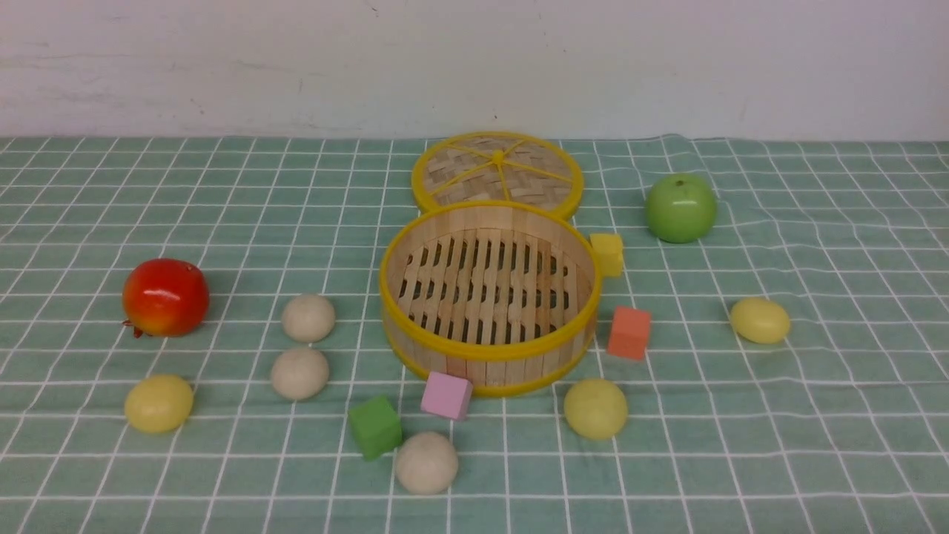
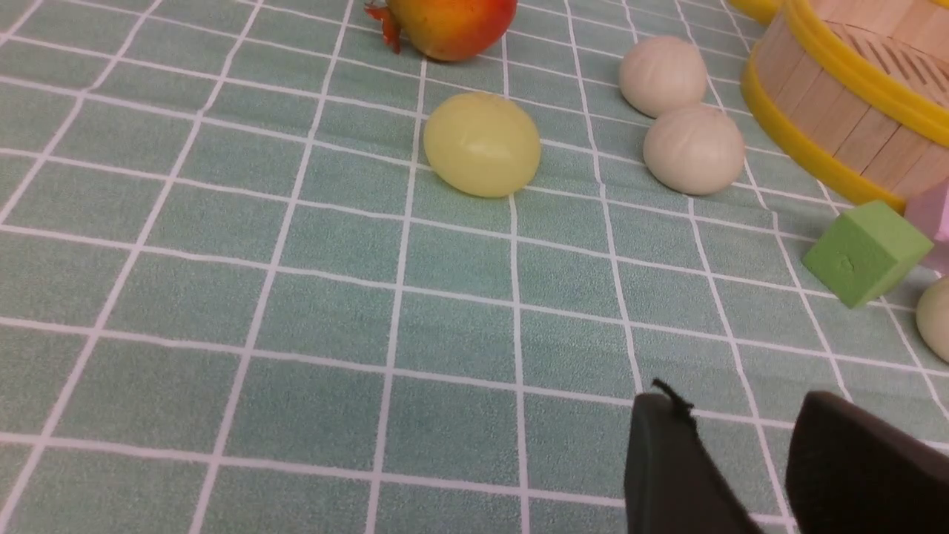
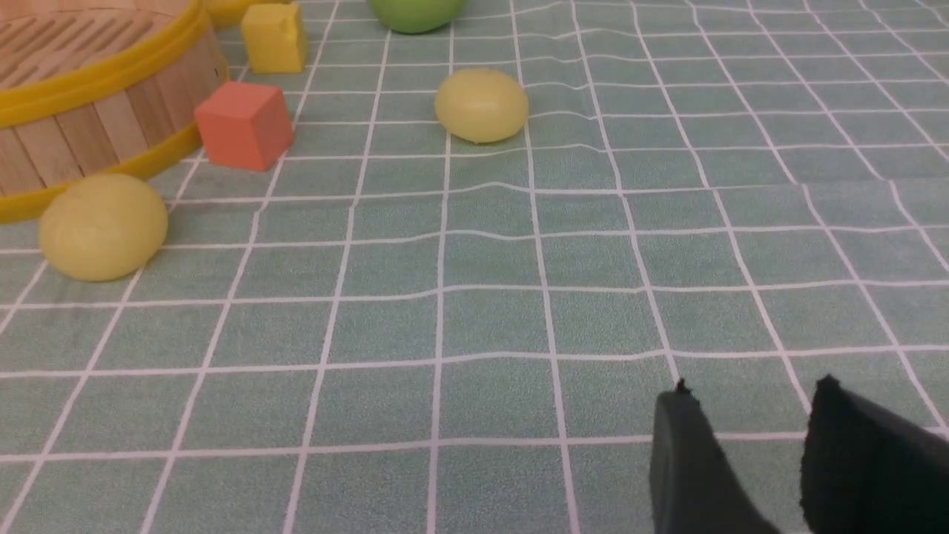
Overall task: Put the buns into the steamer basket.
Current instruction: Use the left arm to grab a steamed stuffed bun
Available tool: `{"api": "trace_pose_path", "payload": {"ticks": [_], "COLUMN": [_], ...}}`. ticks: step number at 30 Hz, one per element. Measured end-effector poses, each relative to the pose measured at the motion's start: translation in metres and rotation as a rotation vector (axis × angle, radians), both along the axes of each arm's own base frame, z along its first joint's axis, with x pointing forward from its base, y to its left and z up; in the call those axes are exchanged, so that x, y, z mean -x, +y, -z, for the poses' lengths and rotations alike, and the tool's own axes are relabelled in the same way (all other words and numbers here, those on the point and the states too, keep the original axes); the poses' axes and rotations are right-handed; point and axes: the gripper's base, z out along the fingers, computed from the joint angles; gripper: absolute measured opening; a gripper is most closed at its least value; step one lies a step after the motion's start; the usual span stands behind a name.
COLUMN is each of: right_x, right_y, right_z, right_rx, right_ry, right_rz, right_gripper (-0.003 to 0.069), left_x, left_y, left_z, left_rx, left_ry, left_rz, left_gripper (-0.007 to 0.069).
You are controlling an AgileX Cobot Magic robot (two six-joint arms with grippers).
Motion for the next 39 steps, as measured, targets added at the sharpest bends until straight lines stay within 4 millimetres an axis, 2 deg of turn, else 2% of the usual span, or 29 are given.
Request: {"api": "trace_pose_path", "payload": {"ticks": [3, 4, 7, 10, 13, 15, 19, 20, 21, 23, 24, 25, 26, 28, 31, 32, 36, 37, 39], "right_x": [0.0, 0.0, 0.0, 0.0, 0.0, 0.0, 0.0, 0.0, 0.0, 0.0, 0.0, 0.0, 0.0, 0.0, 0.0, 0.0, 0.0, 0.0, 0.0], "right_y": [0.0, 0.0, 0.0, 0.0, 0.0, 0.0, 0.0, 0.0, 0.0, 0.0, 0.0, 0.0, 0.0, 0.0, 0.0, 0.0, 0.0, 0.0, 0.0], "right_z": [0.0, 0.0, 0.0, 0.0, 0.0, 0.0, 0.0, 0.0, 0.0, 0.0, 0.0, 0.0, 0.0, 0.0, 0.0, 0.0, 0.0, 0.0, 0.0], "right_rx": [0.001, 0.001, 0.001, 0.001, 0.001, 0.001, 0.001, 0.001, 0.001, 0.001, 0.001, 0.001, 0.001, 0.001, 0.001, 0.001, 0.001, 0.001, 0.001], "right_ry": [0.0, 0.0, 0.0, 0.0, 0.0, 0.0, 0.0, 0.0, 0.0, 0.0, 0.0, 0.0, 0.0, 0.0, 0.0, 0.0, 0.0, 0.0, 0.0], "right_rz": [0.0, 0.0, 0.0, 0.0, 0.0, 0.0, 0.0, 0.0, 0.0, 0.0, 0.0, 0.0, 0.0, 0.0, 0.0, 0.0, 0.0, 0.0, 0.0], "right_gripper": [0.024, 0.024, 0.024, 0.024, 0.024, 0.024, 0.024, 0.024, 0.024, 0.024, 0.024, 0.024, 0.024, 0.024, 0.024, 0.024, 0.024, 0.024, 0.024], "left_x": [-0.001, -0.002, -0.003, -0.004, -0.004, -0.003, 0.009, 0.009, 0.009, 0.003, -0.005, -0.006, -0.014, -0.04, -0.076, -0.078, -0.137, -0.142, -0.175], "left_y": [-0.003, -0.004, -0.005, -0.003, 0.002, 0.0, -0.01, -0.01, -0.014, -0.017, -0.02, -0.02, -0.022, -0.024, -0.022, -0.022, -0.018, -0.018, -0.016], "left_z": [-0.006, -0.01, -0.018, -0.025, -0.032, -0.039, -0.087, -0.09, -0.105, -0.125, -0.13, -0.135, -0.136, -0.143, -0.139, -0.139, -0.13, -0.127, -0.12], "left_rx": [0.169, 0.32, 0.603, 0.771, 0.842, 0.834, 0.572, 0.561, 0.435, 0.323, 0.278, 0.266, 0.238, 0.162, 0.095, 0.09, 0.022, 0.021, -0.014], "left_ry": [-0.048, -0.081, -0.134, -0.197, -0.275, -0.273, -0.274, -0.27, -0.207, -0.106, 0.007, 0.015, 0.124, 0.369, 0.594, 0.604, 0.763, 0.778, 0.815], "left_rz": [-0.019, -0.039, -0.074, -0.105, -0.135, -0.113, 0.033, 0.04, 0.083, 0.124, 0.146, 0.149, 0.165, 0.191, 0.187, 0.185, 0.159, 0.157, 0.143], "left_gripper": [0.0238, 0.0238, 0.0238, 0.0238, 0.0232, 0.0203, 0.006, 0.006, 0.0002, -0.0014, -0.0014, -0.0014, -0.0014, -0.0014, -0.0014, -0.0014, -0.0014, -0.0014, -0.0014]}}
